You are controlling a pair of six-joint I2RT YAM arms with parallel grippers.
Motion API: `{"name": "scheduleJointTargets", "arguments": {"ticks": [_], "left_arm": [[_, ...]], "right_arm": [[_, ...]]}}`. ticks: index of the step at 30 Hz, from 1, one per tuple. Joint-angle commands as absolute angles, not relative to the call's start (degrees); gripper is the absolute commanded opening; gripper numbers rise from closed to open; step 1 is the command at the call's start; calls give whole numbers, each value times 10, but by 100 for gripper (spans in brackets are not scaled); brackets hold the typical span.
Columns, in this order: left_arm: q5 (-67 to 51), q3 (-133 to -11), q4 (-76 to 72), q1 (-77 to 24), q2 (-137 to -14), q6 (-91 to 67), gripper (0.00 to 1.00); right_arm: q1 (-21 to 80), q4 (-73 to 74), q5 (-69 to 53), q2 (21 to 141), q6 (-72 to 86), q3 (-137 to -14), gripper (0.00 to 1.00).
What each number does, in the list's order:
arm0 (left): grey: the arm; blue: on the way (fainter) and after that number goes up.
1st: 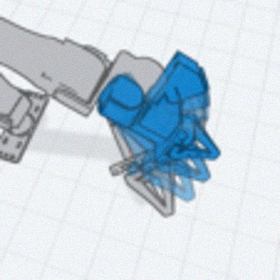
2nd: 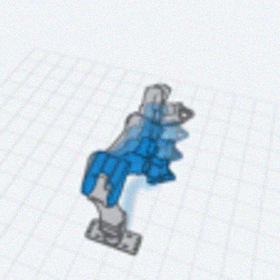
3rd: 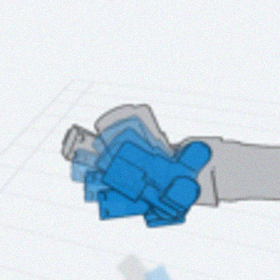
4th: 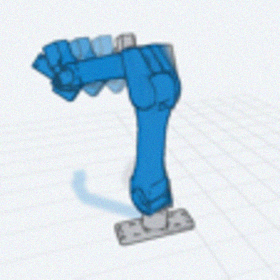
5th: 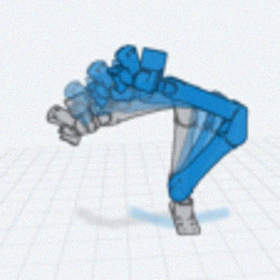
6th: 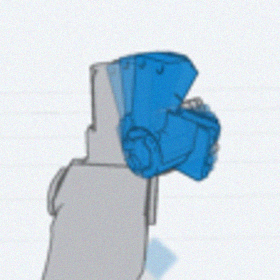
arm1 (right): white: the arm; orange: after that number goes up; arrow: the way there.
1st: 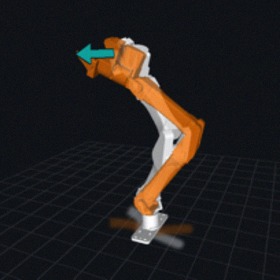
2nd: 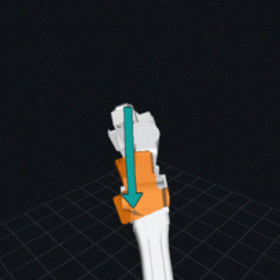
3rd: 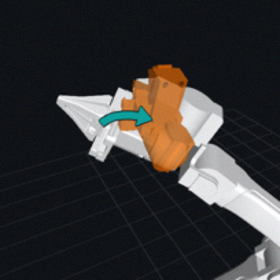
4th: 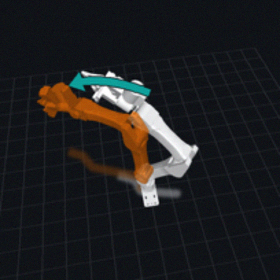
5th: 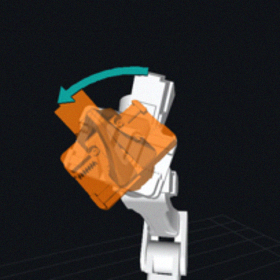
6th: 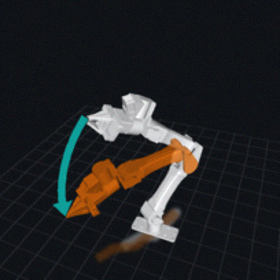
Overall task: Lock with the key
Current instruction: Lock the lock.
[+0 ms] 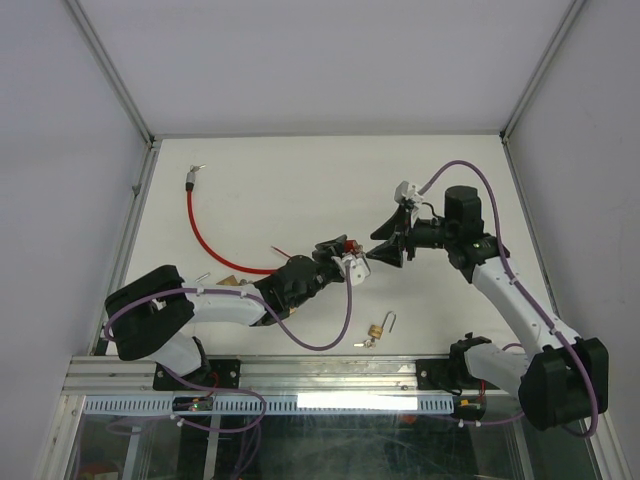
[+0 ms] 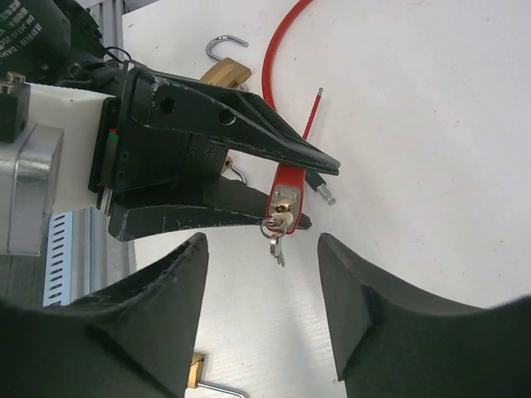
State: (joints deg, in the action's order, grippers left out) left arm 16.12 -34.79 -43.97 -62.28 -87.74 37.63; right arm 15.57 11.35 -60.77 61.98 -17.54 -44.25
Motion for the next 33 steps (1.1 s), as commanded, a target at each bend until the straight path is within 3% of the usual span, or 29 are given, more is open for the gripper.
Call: {"name": "scheduleJointTargets", "arguments": {"ticks": [1, 6, 18, 28, 33], "left_arm": [[139, -360, -470, -625, -845, 353, 0], [129, -369, -468, -625, -846, 336, 0], [116, -398, -463, -625, -870, 314, 0], [112, -416, -451, -626, -880, 302, 0], [118, -421, -449, -626, -881, 298, 0]], "right_arm": [[154, 46, -609, 618, -105, -431, 62], [164, -6, -579, 630, -31, -415, 69], [198, -25, -491, 648, -1, -412, 66], [216, -24, -481, 656, -14, -419, 38], [220, -19, -491, 653, -27, -424, 2]]}}
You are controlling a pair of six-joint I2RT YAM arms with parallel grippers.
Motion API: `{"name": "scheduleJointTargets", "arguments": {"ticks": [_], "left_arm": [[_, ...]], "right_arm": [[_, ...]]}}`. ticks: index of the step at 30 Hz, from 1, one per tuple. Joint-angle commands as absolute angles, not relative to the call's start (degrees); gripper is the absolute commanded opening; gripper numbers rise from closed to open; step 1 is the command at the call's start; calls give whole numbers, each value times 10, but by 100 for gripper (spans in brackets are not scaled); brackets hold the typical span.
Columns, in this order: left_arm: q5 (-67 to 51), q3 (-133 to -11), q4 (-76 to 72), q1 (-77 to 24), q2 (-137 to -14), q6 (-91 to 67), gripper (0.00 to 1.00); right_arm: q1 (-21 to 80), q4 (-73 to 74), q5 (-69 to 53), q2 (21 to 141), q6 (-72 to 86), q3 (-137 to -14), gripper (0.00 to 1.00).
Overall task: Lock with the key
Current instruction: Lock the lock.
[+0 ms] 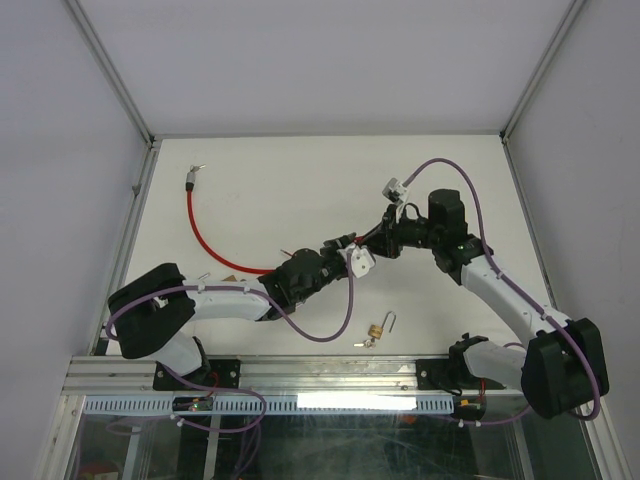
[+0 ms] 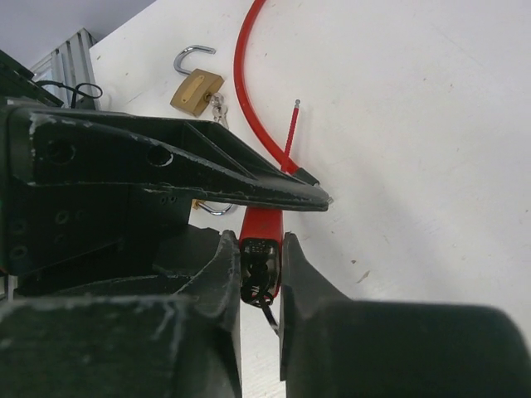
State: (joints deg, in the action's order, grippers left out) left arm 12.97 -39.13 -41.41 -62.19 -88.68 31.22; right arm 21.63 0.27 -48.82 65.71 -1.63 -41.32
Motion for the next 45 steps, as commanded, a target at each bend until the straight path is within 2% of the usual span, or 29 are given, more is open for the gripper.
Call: {"name": "scheduleJointTargets", "arguments": {"ticks": [1, 2, 6, 12, 16, 23, 29, 35, 40, 42, 45], "left_arm": [[119, -421, -449, -626, -879, 297, 0], [120, -419, -449, -626, -877, 294, 1], [111, -407, -446, -626, -861, 286, 25], [76, -353, -452, -626, -800, 260, 70], [72, -289, -461, -624, -731, 206, 87], [28, -211, -424, -601, -601, -70, 89], [-67, -98, -604, -523, -563, -332, 82], [-141, -56, -675, -437, -578, -499, 76], [-118, -34, -762, -434, -599, -616, 76], [-100, -24, -814, -436, -606, -656, 75], [-41, -4, -871, -454, -597, -678, 75]], "right_arm": [[220, -14, -491, 652, -31, -427, 0], [220, -9, -490, 649, -34, -430, 0], [216, 0, -504, 642, -34, -438, 0], [189, 14, -548, 636, -38, -448, 0], [165, 61, -582, 632, -69, -468, 0], [122, 116, -625, 618, -109, -489, 0], [96, 202, -654, 621, -167, -536, 0], [96, 414, -652, 677, -324, -682, 0], [87, 613, -666, 756, -409, -847, 0], [85, 621, -694, 761, -395, -869, 0], [84, 545, -726, 744, -318, -846, 0]]}}
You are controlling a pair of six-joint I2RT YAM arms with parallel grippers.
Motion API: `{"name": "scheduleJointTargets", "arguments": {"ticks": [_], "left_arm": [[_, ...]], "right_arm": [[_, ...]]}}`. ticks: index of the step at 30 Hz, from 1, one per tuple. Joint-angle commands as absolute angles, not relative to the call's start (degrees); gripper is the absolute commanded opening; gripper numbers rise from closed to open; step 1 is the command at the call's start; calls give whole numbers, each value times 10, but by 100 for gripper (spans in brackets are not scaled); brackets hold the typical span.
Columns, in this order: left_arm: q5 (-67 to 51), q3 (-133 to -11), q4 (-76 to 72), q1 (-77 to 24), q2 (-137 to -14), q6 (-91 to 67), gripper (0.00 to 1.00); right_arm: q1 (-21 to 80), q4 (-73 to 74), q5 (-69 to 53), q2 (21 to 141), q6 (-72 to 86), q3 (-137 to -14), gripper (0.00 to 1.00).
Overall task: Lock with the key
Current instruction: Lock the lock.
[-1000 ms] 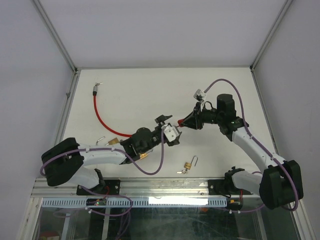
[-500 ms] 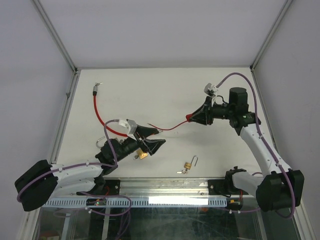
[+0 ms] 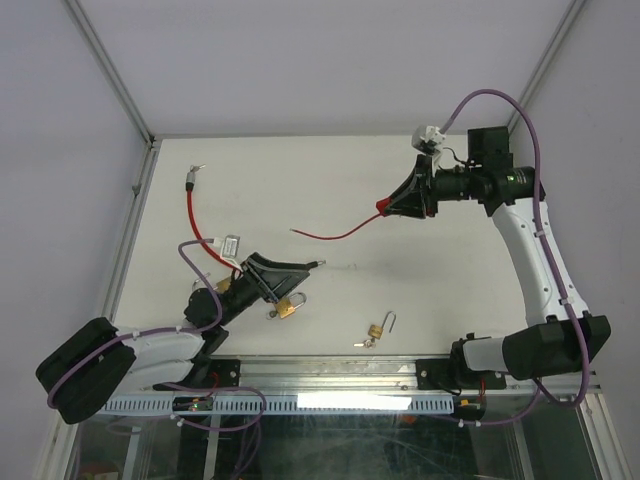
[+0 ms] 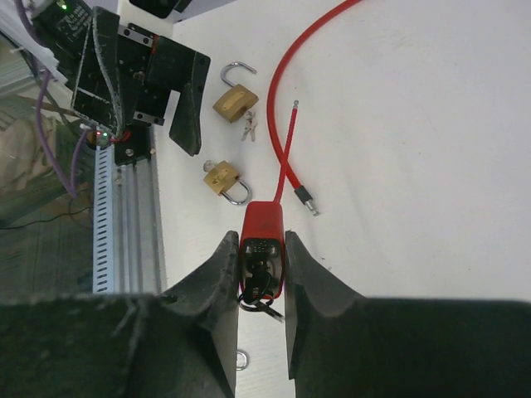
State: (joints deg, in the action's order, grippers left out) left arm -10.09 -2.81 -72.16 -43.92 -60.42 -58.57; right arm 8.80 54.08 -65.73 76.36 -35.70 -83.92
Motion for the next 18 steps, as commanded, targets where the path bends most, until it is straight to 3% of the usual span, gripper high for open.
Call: {"name": "scheduleJointTargets", "arguments": {"ticks": [1, 5, 8, 11, 18], "left_arm": [[-23, -2, -872, -463, -590, -678, 74], [64, 3, -803, -492, -550, -688, 72], [154, 6, -744, -507, -530, -704, 61], [198, -10, -691, -511, -532, -736, 61], [244, -74, -636, -519, -610, -773, 65]], "right_arm": [[82, 513, -728, 736, -289, -835, 0], [66, 444, -743, 719, -215, -809, 0], [49, 363, -767, 702, -131, -766, 0], [35, 272, -772, 680, -69, -721, 0], [22, 212, -785, 666, -17, -686, 0]]}}
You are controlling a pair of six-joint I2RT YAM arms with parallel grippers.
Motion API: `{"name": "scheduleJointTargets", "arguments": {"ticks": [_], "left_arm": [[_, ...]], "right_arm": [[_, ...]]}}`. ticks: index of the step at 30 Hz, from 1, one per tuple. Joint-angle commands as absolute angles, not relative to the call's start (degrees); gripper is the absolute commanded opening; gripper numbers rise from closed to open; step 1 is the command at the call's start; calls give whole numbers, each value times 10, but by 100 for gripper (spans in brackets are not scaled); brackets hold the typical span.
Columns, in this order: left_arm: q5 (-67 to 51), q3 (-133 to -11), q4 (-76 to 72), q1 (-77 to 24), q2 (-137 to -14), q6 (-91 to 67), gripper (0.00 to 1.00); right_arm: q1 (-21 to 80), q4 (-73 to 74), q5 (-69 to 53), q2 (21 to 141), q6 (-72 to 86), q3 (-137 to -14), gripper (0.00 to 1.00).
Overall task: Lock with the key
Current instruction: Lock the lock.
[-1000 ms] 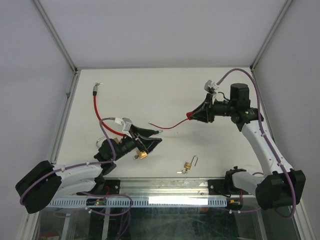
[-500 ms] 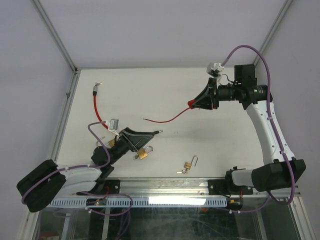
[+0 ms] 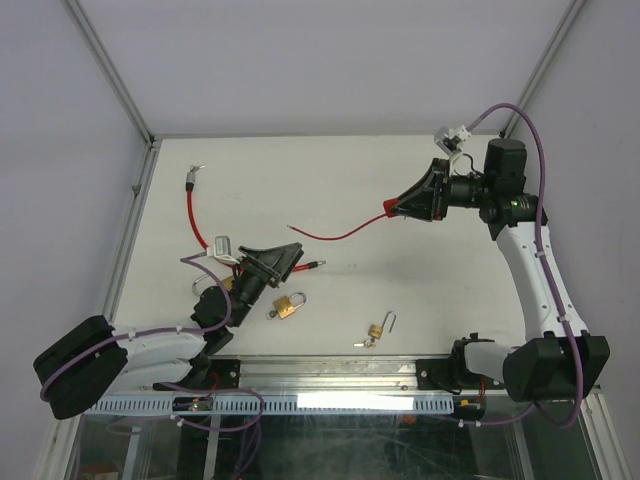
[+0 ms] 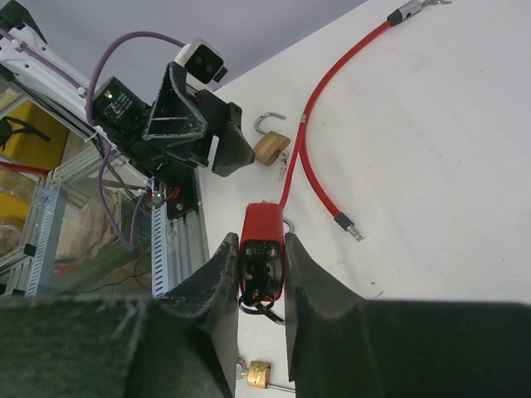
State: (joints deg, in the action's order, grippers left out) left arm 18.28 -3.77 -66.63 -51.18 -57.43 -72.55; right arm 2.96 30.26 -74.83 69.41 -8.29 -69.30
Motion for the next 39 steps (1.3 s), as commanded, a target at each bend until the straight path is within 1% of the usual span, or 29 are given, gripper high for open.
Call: {"name": "scheduleJointTargets", "arguments": {"ticks": [1, 5, 10, 12, 16, 18, 21, 25, 28, 29, 32, 33, 34, 35, 36, 39], "left_arm": [[254, -79, -636, -519, -623, -778, 66], [272, -88, -649, -519, -670, -788, 65], [291, -90, -699, -520, -715, -798, 61], [300, -98, -708, -521, -728, -798, 58], [305, -118, -740, -521, -758, -793, 56], [308, -123, -764, -521, -776, -792, 54], [322, -127, -793, -521, -798, -792, 48], [328, -142, -794, -521, -814, -788, 45], [336, -150, -806, -521, -815, -761, 37], [336, -153, -814, -521, -830, -743, 33], [332, -162, -824, -521, -830, -697, 19], [330, -164, -826, -521, -829, -683, 12], [327, -166, -830, -521, -828, -665, 4], [323, -167, -835, -521, -828, -644, 0], [317, -168, -843, -521, -826, -620, 0], [273, -178, -862, -521, -808, -468, 0]], "right_arm": [[20, 206, -786, 665, -10, -682, 0], [14, 177, -787, 657, 13, -667, 0], [12, 138, -788, 653, 42, -646, 0], [11, 133, -788, 654, 46, -640, 0], [11, 117, -788, 653, 57, -631, 0], [10, 115, -788, 652, 59, -629, 0], [10, 112, -790, 652, 61, -627, 0], [10, 107, -791, 650, 66, -624, 0], [11, 106, -793, 651, 67, -622, 0], [11, 106, -794, 651, 67, -621, 0], [11, 106, -794, 651, 66, -620, 0], [10, 106, -796, 651, 65, -619, 0], [10, 106, -796, 651, 64, -619, 0], [10, 107, -796, 651, 63, -619, 0], [10, 110, -796, 650, 60, -619, 0], [10, 167, -783, 652, 4, -637, 0]]}}
